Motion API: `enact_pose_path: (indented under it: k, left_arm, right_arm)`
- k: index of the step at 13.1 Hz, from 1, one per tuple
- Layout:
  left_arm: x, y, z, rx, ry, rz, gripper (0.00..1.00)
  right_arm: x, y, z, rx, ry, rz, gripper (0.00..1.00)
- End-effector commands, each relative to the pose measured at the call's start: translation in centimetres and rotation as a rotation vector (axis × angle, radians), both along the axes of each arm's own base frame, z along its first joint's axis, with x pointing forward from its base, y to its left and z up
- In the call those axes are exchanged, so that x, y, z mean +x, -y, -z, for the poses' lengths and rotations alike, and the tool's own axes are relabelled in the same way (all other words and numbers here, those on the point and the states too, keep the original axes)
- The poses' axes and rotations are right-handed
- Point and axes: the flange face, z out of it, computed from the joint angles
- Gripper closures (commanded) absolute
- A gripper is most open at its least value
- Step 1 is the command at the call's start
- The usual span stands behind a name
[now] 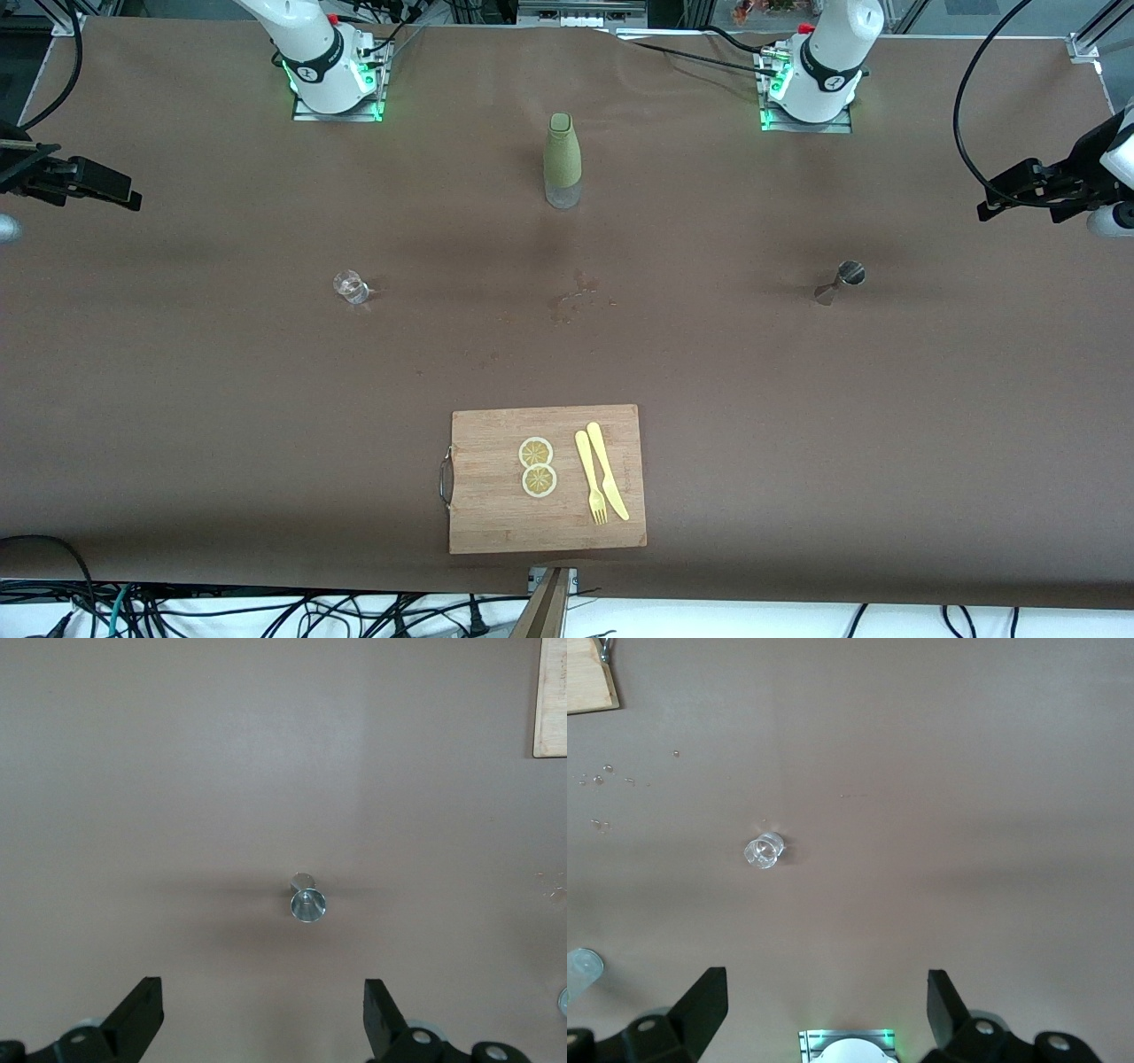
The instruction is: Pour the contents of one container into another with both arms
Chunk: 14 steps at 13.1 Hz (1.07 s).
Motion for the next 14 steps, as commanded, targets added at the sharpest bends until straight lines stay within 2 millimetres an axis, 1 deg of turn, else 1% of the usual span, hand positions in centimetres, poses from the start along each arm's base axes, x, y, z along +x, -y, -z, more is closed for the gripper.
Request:
enact_pose_path:
  k: [1,3,5,8,11,14]
  left_arm:
    - [-0.2,-0.3,-0.3,-0.023,-0.017,-0.012,0.00]
    - [-0.2,-0.3,-0.4,-0.026,-0.017,-0.009,0.00]
    - [-0.1,-0.3,-0.7,-0.023,-0.010,-0.019,0.00]
    - [-0.1,-0.5,-0.7,-0.024,-0.008,-0.006,0.00]
    - [-0.2,-0.6,-0.8,-0.017,-0.011,-0.007,0.00]
    - [-0.3,-0.6,-0.9,-0.006,-0.016,-0.014,0.00]
  right_arm:
    - [0.0,0.5,-0.7,0.039,0.015,0.008,0.00]
    - [0.1,0.4,-0.7,0.030,0.020,0.003,0.00]
    - [0.1,-0.4,-0.8,0.020,0.021,-0.010,0.00]
    - [0.1,0.2,-0.7,0.001,0.020,-0.004,0.00]
    - [0.1,0.3,-0.7,0.000,0.019,-0.004,0.00]
    - [0.1,0.7,-0.7,-0.004,0.018,0.003,0.00]
